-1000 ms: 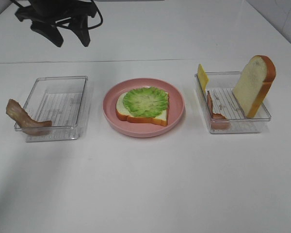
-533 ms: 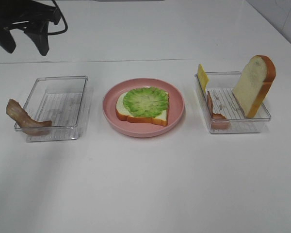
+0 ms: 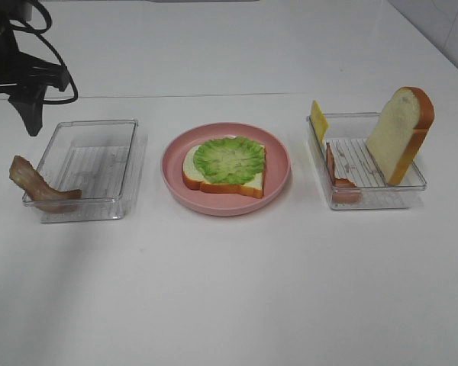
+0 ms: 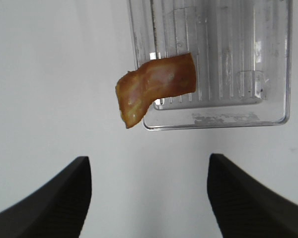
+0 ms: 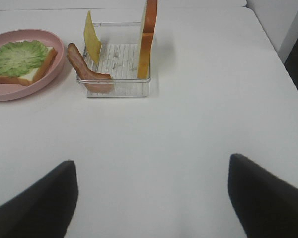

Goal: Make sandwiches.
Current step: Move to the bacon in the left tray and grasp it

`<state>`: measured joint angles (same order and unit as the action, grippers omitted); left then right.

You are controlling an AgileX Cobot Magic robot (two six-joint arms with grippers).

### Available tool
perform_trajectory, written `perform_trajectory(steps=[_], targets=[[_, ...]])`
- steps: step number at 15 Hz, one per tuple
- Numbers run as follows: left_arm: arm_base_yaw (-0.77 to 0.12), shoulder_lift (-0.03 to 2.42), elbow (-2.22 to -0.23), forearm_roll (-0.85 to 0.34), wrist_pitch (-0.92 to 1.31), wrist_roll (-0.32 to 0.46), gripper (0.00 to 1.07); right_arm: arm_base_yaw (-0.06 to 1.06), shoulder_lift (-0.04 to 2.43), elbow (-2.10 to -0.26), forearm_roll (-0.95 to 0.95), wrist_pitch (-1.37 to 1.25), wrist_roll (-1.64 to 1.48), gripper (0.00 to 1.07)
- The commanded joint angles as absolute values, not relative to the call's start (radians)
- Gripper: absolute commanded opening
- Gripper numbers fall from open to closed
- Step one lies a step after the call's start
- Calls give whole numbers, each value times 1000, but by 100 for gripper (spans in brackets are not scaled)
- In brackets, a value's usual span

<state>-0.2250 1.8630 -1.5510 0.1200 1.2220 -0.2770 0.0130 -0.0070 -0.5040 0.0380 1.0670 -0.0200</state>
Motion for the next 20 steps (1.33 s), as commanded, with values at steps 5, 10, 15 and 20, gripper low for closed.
perform_trajectory(steps=[5, 10, 15, 20], targets=[[-148, 1930, -1542, 86, 1267, -295, 64, 15, -13, -503, 32, 1060, -9, 78], [-146, 2021, -1540, 87, 1219, -291, 64, 15, -13, -503, 32, 1060, -9, 78], [-143, 2069, -1540, 73, 1144, -291, 64, 15, -13, -503, 32, 1060, -9, 78], [-143, 2069, -1540, 54, 1073, -291, 64, 15, -13, -503, 32, 1060, -9, 78]])
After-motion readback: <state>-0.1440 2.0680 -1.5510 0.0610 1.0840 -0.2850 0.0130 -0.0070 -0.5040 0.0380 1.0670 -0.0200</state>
